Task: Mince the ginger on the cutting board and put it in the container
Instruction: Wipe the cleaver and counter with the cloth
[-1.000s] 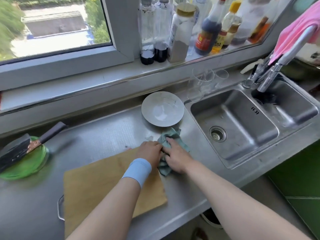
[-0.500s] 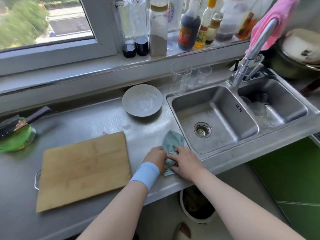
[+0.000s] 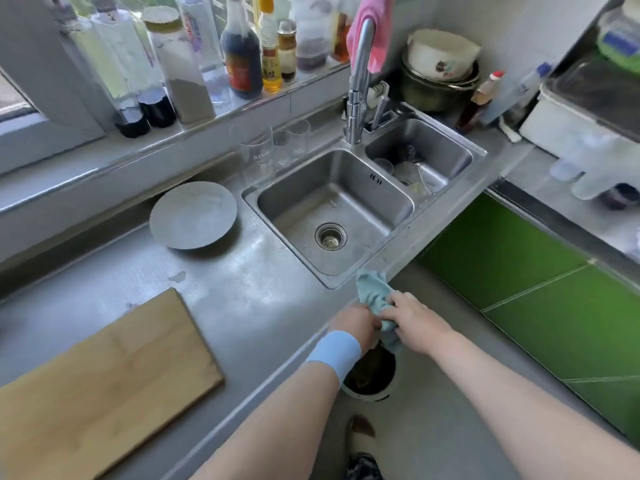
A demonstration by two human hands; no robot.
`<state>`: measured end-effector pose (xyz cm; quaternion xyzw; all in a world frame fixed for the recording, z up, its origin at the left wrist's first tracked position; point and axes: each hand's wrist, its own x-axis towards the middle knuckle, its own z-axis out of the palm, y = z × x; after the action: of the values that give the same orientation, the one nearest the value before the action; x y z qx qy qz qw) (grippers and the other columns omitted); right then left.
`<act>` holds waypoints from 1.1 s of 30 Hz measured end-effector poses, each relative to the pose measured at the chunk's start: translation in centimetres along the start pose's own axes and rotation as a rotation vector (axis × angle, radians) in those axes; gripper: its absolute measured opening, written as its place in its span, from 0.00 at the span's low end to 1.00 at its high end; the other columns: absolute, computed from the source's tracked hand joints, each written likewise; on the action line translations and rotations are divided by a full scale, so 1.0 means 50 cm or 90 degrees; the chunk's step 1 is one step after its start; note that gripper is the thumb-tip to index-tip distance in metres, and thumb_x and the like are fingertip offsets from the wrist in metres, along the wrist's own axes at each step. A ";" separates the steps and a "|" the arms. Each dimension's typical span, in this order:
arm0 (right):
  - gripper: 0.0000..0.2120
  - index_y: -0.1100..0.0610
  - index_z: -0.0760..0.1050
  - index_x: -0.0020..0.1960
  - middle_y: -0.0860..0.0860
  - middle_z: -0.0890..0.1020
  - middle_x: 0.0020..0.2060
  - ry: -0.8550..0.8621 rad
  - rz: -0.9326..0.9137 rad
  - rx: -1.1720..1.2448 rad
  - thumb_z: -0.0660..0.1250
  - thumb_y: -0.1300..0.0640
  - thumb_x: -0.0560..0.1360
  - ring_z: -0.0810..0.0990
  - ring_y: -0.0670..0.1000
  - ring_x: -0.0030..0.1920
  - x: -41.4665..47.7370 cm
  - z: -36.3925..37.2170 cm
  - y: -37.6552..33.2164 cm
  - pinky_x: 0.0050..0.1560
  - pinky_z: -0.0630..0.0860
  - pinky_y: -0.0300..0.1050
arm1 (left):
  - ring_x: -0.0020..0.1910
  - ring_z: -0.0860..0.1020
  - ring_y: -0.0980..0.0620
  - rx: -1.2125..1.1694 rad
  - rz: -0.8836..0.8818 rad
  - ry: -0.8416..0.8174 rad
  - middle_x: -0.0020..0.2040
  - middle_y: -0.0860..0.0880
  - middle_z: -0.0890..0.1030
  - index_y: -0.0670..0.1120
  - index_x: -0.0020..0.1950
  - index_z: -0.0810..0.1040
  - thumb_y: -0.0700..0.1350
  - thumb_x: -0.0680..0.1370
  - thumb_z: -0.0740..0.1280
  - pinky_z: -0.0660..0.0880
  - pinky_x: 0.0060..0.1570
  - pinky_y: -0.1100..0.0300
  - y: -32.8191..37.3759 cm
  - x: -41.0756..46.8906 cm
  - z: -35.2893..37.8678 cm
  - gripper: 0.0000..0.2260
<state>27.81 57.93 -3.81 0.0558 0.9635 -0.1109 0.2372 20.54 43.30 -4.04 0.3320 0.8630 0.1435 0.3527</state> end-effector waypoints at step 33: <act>0.11 0.55 0.82 0.39 0.47 0.84 0.37 0.278 0.152 0.516 0.77 0.48 0.70 0.81 0.48 0.42 -0.203 -0.247 0.137 0.44 0.77 0.46 | 0.48 0.76 0.53 -0.173 0.096 0.215 0.51 0.53 0.75 0.51 0.58 0.71 0.55 0.66 0.79 0.74 0.44 0.61 0.292 -0.055 -0.093 0.27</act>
<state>32.36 66.98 10.35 0.2760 0.8566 -0.4359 -0.0005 25.64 52.17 7.72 0.3164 0.8551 0.3383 0.2330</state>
